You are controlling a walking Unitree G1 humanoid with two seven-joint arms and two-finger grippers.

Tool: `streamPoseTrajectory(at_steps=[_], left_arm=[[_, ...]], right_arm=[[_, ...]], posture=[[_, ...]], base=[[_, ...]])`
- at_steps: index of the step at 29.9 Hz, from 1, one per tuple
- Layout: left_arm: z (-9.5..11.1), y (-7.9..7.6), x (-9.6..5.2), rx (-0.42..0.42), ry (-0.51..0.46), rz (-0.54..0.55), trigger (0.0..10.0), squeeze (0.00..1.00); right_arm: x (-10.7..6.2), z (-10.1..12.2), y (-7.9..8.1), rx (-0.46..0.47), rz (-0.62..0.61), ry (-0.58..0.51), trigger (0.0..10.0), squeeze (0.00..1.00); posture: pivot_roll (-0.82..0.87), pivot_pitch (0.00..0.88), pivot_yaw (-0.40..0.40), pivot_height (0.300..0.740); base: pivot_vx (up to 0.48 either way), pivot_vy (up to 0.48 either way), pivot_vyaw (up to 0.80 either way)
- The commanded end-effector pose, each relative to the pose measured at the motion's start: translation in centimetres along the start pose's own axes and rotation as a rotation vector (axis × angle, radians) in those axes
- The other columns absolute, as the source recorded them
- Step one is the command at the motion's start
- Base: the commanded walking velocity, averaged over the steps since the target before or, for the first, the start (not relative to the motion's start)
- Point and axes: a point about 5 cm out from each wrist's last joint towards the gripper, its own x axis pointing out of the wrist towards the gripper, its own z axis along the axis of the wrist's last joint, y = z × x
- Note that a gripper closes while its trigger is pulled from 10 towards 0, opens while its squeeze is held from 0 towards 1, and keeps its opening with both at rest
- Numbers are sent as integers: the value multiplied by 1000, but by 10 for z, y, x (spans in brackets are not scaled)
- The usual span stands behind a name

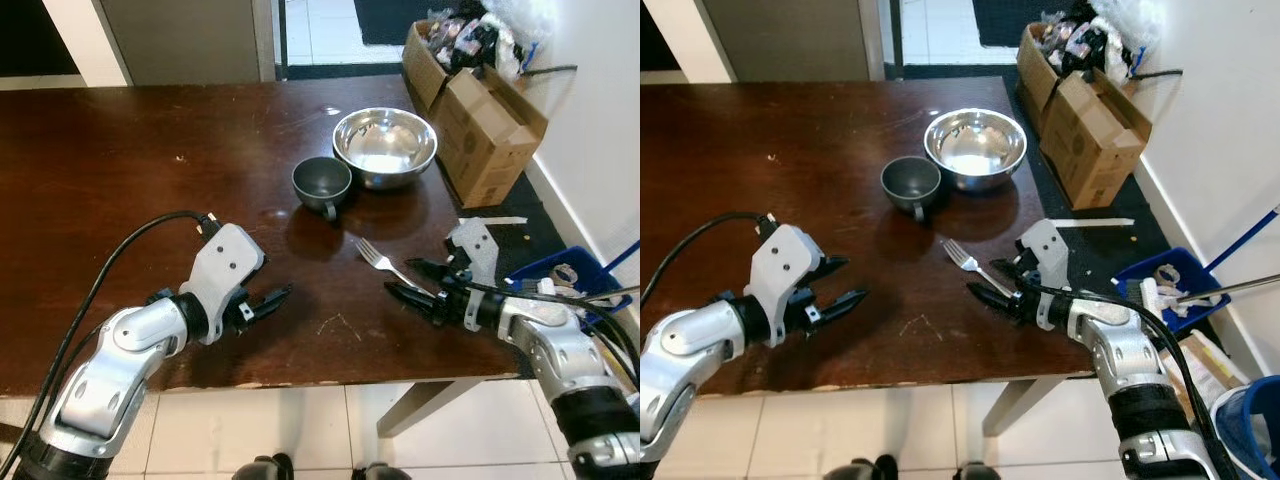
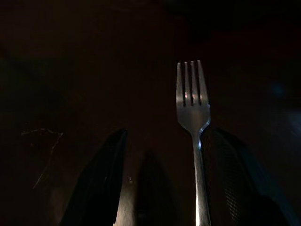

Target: Setting the table

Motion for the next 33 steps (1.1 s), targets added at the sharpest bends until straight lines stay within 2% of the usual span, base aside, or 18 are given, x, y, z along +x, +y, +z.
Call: streamPoseTrajectory(at_steps=[1, 4, 8, 12, 17, 23, 24, 25, 26, 33], left_arm=[[-1, -1, -4, -13, 11, -12, 10000, 0], [-2, 0, -8, -11, 23, -6, 10000, 0], [-2, 1, -11, -23, 29, 5, 10000, 0], [-2, 1, -13, -32, 35, 19, 10000, 0], [-2, 0, -14, -34, 38, 19, 10000, 0], [-1, 2, -12, -38, 39, 17, 10000, 0], [-1, 2, -11, -38, 38, 16, 10000, 0], [0, 2, -11, -39, 36, 15, 10000, 0], [0, 2, -10, -39, 35, 15, 10000, 0], [-3, 1, -14, -43, 41, 28, 10000, 0]], right_arm=[[2, -2, 1, -18, 8, 9, 10000, 0], [5, -1, -3, -46, 9, 16, 10000, 0], [5, -8, -4, -101, 25, 83, 10000, 0], [-3, -24, -10, -112, -19, 149, 10000, 0], [-4, -28, -13, -119, -43, 160, 10000, 0], [-4, -16, -18, -146, -48, 118, 10000, 0], [-4, -17, -19, -147, -45, 124, 3255, 0], [-4, -19, -19, -148, -45, 137, 3255, 0], [-4, -22, -19, -140, -41, 151, 0, 0], [-8, -36, -16, -121, -6, 206, 0, 0]], posture=[[-15, 124, 102, 740], [-5, 134, 103, 740], [-2, 139, 97, 740], [-2, 142, 95, 740], [-2, 142, 99, 740], [-17, 140, 105, 740], [-17, 140, 104, 740], [-17, 140, 104, 740], [-15, 139, 101, 740], [-14, 140, 96, 740]], base=[[0, 0, 0], [0, 0, 0], [0, 0, 0], [0, 0, 0], [0, 0, 0], [0, 0, 0], [0, 0, 0], [0, 0, 0], [0, 0, 0], [0, 0, 0]])
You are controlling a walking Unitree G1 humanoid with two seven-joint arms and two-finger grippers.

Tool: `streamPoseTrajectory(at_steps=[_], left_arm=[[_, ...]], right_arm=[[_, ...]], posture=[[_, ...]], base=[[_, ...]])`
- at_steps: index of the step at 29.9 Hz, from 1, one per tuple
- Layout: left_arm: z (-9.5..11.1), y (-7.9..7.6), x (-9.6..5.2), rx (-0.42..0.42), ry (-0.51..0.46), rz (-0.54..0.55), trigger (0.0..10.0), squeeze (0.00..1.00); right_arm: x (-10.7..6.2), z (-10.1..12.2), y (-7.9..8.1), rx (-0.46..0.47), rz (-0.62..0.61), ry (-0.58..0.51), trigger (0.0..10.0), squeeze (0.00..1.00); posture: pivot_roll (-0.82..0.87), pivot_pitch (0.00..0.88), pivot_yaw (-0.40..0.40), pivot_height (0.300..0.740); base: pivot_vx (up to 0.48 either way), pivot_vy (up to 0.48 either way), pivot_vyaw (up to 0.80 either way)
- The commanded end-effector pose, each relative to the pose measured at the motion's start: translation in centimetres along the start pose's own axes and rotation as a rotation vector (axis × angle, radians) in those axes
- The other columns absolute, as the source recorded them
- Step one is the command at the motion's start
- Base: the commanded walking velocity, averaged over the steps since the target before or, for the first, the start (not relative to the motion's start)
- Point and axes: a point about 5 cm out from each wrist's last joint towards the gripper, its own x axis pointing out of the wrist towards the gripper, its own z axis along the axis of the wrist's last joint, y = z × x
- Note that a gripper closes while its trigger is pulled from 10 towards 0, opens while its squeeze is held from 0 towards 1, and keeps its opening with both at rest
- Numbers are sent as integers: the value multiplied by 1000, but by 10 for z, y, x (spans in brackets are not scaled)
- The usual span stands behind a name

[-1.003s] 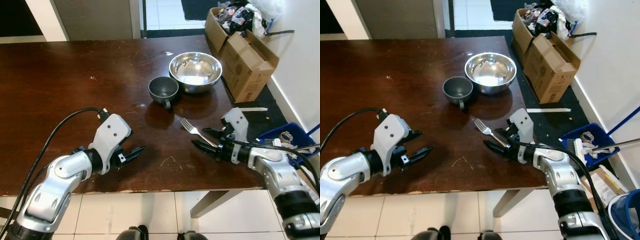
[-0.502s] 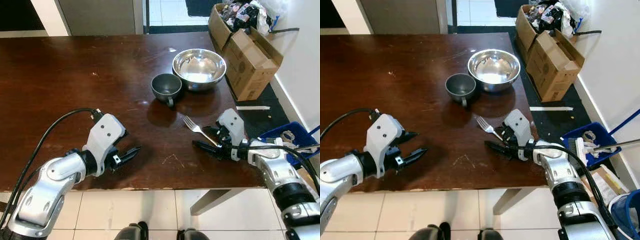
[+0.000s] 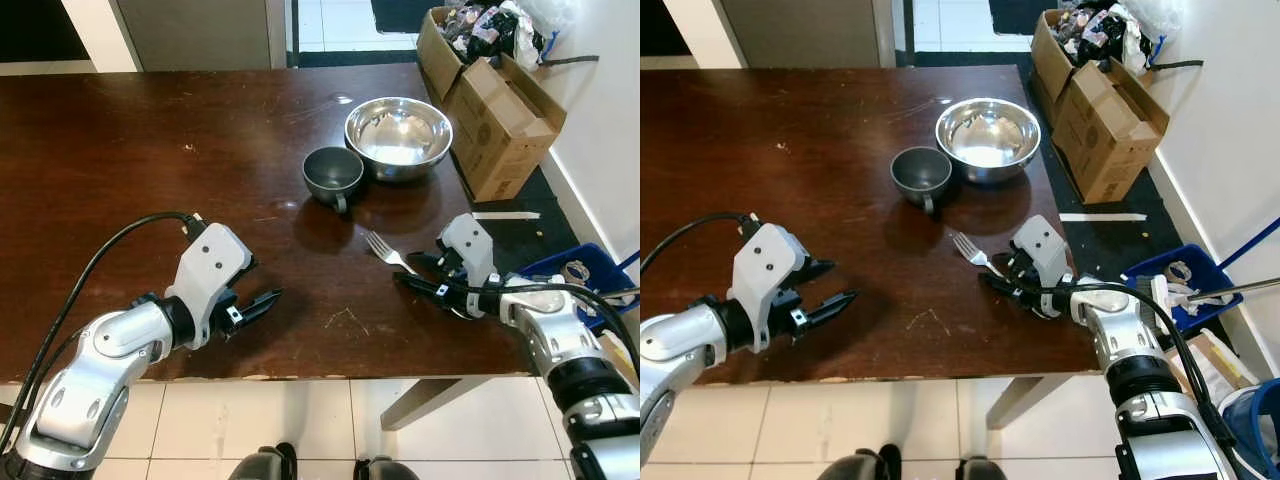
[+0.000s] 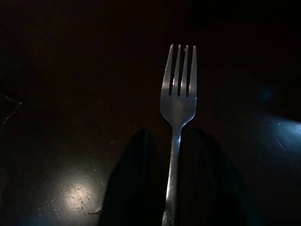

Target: Setting the table

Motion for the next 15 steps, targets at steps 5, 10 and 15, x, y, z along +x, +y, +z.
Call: streamPoseTrajectory(at_steps=[5, 10, 15], left_arm=[[-4, -2, -1, -21, 14, 2, 10000, 0], [-5, -2, 1, -25, 11, 7, 10000, 0], [-6, -4, 5, -31, 5, 9, 10000, 0]], right_arm=[[-10, -36, 11, 47, 40, 155, 0, 0], [-12, -38, 12, 61, 45, 147, 0, 0], [-14, -35, 9, 94, 16, 101, 0, 0]], posture=[[-19, 136, 92, 740], [-29, 128, 87, 740], [-43, 114, 79, 740]], base=[[0, 0, 0], [0, 0, 0], [0, 0, 0]])
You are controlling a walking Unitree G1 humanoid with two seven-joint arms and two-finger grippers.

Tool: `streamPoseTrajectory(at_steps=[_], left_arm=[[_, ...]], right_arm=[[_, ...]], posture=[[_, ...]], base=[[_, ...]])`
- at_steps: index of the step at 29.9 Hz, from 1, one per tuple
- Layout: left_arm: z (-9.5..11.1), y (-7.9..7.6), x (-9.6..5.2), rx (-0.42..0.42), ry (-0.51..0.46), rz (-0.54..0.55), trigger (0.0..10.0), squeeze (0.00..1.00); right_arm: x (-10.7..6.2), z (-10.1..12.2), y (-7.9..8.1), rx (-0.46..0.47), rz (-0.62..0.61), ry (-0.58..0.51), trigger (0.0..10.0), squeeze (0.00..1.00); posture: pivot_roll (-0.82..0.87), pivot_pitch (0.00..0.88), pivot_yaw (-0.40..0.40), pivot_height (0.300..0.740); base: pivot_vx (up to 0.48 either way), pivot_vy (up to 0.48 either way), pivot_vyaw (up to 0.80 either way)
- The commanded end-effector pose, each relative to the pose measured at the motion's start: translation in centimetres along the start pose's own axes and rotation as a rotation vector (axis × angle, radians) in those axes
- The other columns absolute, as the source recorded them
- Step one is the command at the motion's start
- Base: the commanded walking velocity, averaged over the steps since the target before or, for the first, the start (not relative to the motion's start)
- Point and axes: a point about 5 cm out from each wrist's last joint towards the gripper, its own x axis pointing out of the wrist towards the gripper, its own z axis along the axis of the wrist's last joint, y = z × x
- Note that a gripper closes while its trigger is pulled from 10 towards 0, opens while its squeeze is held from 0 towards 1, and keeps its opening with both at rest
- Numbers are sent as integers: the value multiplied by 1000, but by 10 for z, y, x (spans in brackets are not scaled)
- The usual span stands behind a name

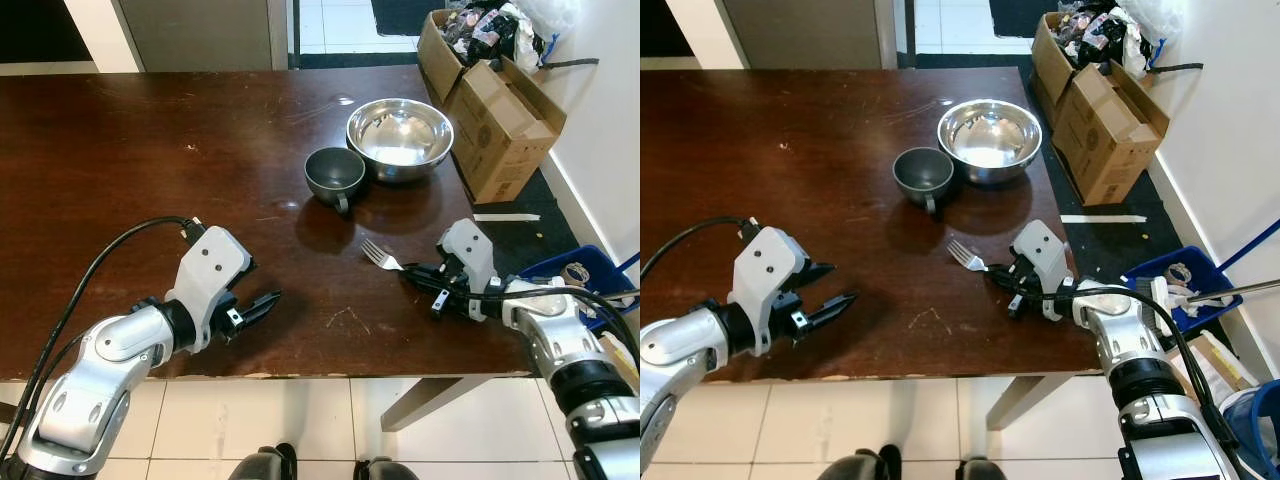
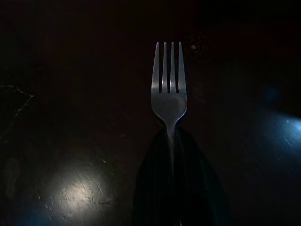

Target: Setting the table

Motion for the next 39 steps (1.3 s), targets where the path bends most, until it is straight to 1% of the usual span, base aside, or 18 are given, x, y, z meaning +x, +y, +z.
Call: streamPoseTrajectory(at_steps=[1, 4, 5, 6, 7, 8, 9, 12, 14, 17, 19, 20, 21, 22, 23, 26, 34, 39], left_arm=[[-6, -2, 3, -9, 16, -3, 10000, 0], [-6, -3, 4, -12, 13, 1, 10000, 0], [-7, -3, 6, -16, 9, 7, 10000, 0], [-7, -3, 8, -20, 4, 16, 10000, 0], [-7, -3, 8, -20, 4, 16, 10000, 0], [-8, -1, 13, -33, -8, 50, 10000, 0], [-8, -1, 13, -33, -8, 50, 10000, 0], [-9, 4, 16, -47, -20, 111, 10000, 0], [-10, 7, 17, -52, -24, 145, 10000, 0], [-10, 9, 16, -55, -27, 167, 10000, 0], [-12, 17, 16, -73, -36, 273, 10000, 0], [-11, 20, 16, -77, -41, 342, 10000, 0], [-11, 24, 16, -76, -44, 402, 10000, 0], [-11, 24, 16, -76, -44, 402, 10000, 0], [-12, 26, 15, -88, -49, 449, 10000, 0], [-12, 30, 15, -98, -62, 506, 10000, 0], [-9, 33, 18, -82, -82, 538, 10000, 0], [-4, 32, 23, -60, -102, 549, 10000, 0]], right_arm=[[-8, -27, 8, 103, -7, 73, 0, 0], [-7, -23, 8, 124, -23, 31, 0, 0], [-6, -16, 8, 149, -38, -32, 0, 0], [-3, -1, 10, 169, -58, -126, 0, 0], [-3, -1, 10, 169, -58, -126, 0, 0], [1, 41, 19, 177, -87, -331, 10000, 0], [1, 41, 19, 177, -87, -331, 10000, 0], [1, 80, 35, 160, -125, -502, 10000, 0], [1, 92, 43, 161, -160, -564, 10000, 0], [2, 94, 47, 163, -186, -575, 10000, 0], [8, 91, 59, 181, -278, -588, 10000, 0], [9, 86, 63, 170, -345, -573, 10000, 0], [7, 81, 65, 192, -416, -555, 10000, 0], [7, 81, 65, 192, -416, -555, 10000, 0], [4, 76, 63, 199, -494, -534, 10000, 0], [-6, 72, 56, 217, -617, -517, 10000, 0], [-10, 72, 51, 209, -668, -504, 10000, 0], [-7, 72, 52, 206, -685, -496, 10000, 0]], posture=[[-46, 110, 77, 740], [-53, 103, 71, 740], [-63, 94, 67, 740], [-69, 89, 66, 740], [-69, 89, 66, 740], [-94, 70, 62, 740], [-94, 70, 62, 740], [-118, 46, 52, 740], [-126, 38, 47, 740], [-126, 38, 47, 740], [-130, 31, 57, 740], [-121, 29, 56, 740], [-117, 23, 52, 740], [-117, 23, 52, 740], [-119, 18, 53, 740], [-119, 15, 53, 740], [-119, 11, 51, 740], [-111, 10, 45, 740]], base=[[0, 0, 0], [0, 0, 0], [0, 0, 0], [0, 0, 0], [0, 0, 0], [0, 0, 0], [0, 0, 0], [0, 0, 0], [0, 0, 0], [0, 0, 0], [0, 0, 0], [0, 0, 0], [0, 0, 0], [0, 0, 0], [0, 0, 0], [0, 0, 0], [0, 0, 0], [-301, 0, 0]])
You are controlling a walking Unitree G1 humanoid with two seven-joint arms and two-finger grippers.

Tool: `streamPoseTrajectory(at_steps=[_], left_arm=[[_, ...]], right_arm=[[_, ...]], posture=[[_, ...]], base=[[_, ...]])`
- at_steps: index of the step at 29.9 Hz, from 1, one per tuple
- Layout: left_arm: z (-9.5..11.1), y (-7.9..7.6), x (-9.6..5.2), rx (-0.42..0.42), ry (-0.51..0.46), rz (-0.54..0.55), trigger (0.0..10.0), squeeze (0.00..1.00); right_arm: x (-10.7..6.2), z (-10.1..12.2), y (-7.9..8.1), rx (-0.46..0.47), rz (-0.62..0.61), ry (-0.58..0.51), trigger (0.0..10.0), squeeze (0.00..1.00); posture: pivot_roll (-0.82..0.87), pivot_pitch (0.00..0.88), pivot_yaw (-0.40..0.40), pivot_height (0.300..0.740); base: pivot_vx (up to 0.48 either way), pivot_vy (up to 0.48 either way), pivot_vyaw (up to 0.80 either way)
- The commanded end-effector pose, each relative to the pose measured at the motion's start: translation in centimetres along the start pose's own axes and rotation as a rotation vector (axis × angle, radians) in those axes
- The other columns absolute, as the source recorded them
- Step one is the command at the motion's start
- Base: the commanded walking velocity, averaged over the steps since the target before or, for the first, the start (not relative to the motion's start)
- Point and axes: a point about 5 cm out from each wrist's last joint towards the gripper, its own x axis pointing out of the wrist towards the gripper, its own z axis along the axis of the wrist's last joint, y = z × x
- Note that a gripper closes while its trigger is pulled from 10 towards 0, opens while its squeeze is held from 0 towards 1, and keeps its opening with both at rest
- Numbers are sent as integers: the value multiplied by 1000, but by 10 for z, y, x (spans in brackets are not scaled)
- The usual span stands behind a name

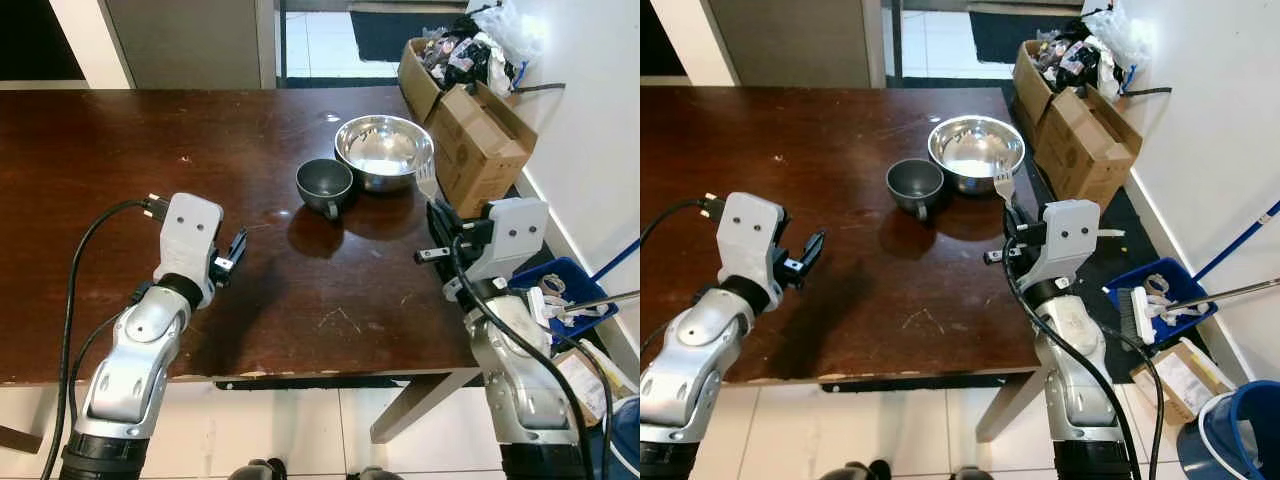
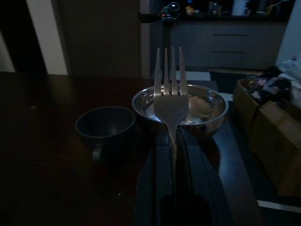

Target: Setting the table

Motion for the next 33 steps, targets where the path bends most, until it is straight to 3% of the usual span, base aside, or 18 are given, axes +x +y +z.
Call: streamPoseTrajectory(at_steps=[1, 12, 25, 33], left_arm=[[-1, -3, 1, 9, -1, 1, 10000, 0], [-2, -3, 0, 3, -16, 13, 10000, 0], [-1, -3, 1, 0, -22, 12, 10000, 0], [-1, -5, 2, 2, -23, 10, 10000, 0]], right_arm=[[0, -2, 0, -6, -10, 13, 10000, 0], [0, -5, 11, 4, 0, 27, 10000, 0], [3, -3, 8, 20, -18, 19, 10000, 0], [2, -3, 6, 115, -32, 15, 10000, 0]], posture=[[-111, 10, 46, 740], [-117, 6, 37, 740], [-112, 4, 44, 740], [-112, 5, 44, 740]], base=[[-382, 0, 0], [-401, 0, 0], [-403, 0, 0], [-404, 0, 0]])
